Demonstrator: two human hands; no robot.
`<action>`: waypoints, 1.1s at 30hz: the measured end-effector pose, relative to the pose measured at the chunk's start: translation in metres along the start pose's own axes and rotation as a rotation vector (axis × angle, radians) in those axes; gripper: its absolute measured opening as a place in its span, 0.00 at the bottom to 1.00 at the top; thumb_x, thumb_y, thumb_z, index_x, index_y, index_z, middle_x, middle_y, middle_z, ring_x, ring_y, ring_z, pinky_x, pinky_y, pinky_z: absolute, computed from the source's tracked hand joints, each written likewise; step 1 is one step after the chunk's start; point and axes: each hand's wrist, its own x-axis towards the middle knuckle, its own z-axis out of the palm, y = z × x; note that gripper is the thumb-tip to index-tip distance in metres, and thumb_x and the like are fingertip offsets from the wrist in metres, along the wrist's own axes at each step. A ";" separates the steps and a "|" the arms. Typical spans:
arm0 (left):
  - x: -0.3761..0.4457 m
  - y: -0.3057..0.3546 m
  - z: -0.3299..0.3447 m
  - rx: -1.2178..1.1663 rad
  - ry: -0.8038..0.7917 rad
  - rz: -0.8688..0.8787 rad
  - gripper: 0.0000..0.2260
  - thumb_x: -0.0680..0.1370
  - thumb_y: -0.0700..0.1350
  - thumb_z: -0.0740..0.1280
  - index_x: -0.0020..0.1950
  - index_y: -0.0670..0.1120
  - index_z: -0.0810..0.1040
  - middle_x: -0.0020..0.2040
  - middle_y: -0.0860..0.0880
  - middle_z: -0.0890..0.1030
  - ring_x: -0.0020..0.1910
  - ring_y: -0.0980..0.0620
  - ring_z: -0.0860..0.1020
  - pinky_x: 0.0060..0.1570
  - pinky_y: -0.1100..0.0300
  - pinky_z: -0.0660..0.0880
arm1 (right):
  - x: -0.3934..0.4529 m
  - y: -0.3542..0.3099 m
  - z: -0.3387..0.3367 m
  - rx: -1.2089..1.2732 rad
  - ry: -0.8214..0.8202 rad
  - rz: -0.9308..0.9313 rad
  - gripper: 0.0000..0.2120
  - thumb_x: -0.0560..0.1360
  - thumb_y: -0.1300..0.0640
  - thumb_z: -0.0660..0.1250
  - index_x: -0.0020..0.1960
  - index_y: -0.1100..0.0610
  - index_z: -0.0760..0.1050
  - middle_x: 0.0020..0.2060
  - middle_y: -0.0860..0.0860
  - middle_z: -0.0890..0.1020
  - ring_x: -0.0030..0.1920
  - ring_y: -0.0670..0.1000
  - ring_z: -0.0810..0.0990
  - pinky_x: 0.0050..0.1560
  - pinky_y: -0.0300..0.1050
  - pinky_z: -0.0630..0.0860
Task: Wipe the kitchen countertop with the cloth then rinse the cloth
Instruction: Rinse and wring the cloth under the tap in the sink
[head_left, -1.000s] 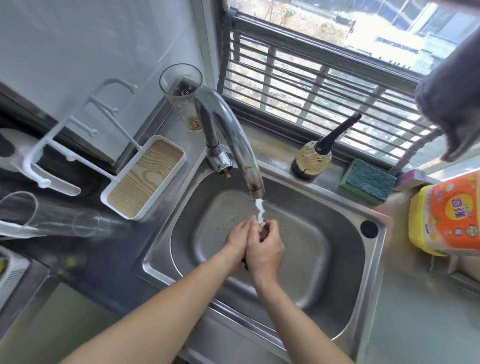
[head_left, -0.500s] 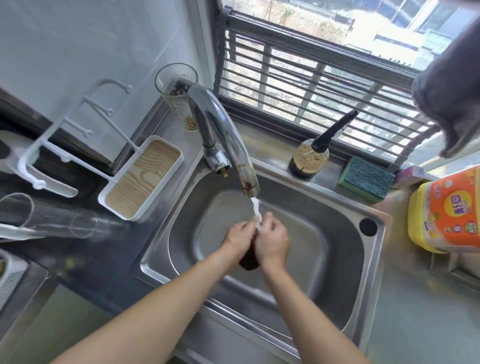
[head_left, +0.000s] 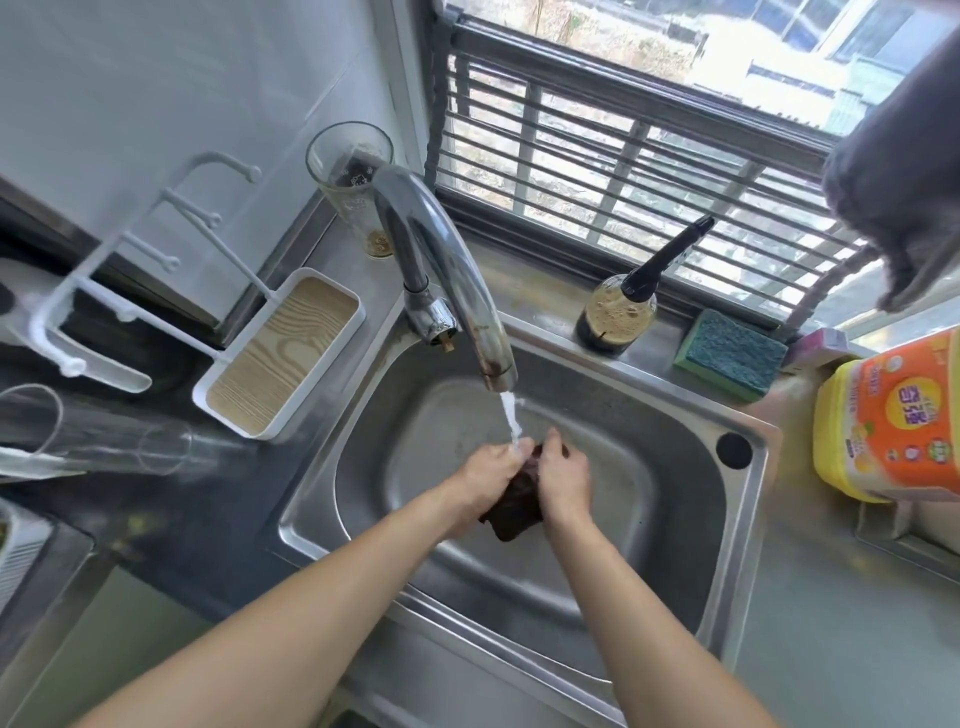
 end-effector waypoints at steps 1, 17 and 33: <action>0.001 -0.001 -0.003 -0.009 -0.012 -0.010 0.15 0.83 0.54 0.63 0.47 0.46 0.81 0.46 0.46 0.84 0.45 0.50 0.80 0.46 0.60 0.76 | 0.002 -0.001 0.000 0.017 0.002 0.018 0.23 0.82 0.42 0.58 0.53 0.59 0.82 0.50 0.59 0.86 0.54 0.61 0.82 0.58 0.51 0.76; 0.016 0.012 -0.020 -0.316 0.327 -0.197 0.22 0.74 0.61 0.66 0.52 0.43 0.82 0.38 0.47 0.82 0.33 0.48 0.80 0.34 0.61 0.75 | -0.071 0.003 0.028 -0.076 0.094 -0.570 0.15 0.80 0.45 0.59 0.46 0.54 0.76 0.39 0.53 0.81 0.41 0.55 0.78 0.43 0.45 0.67; 0.009 0.010 -0.008 -0.210 0.279 -0.072 0.12 0.79 0.49 0.67 0.39 0.44 0.81 0.33 0.49 0.82 0.31 0.52 0.80 0.37 0.62 0.75 | -0.050 -0.019 0.021 -0.031 0.145 -0.338 0.16 0.81 0.48 0.62 0.42 0.59 0.77 0.38 0.59 0.84 0.43 0.62 0.80 0.41 0.49 0.67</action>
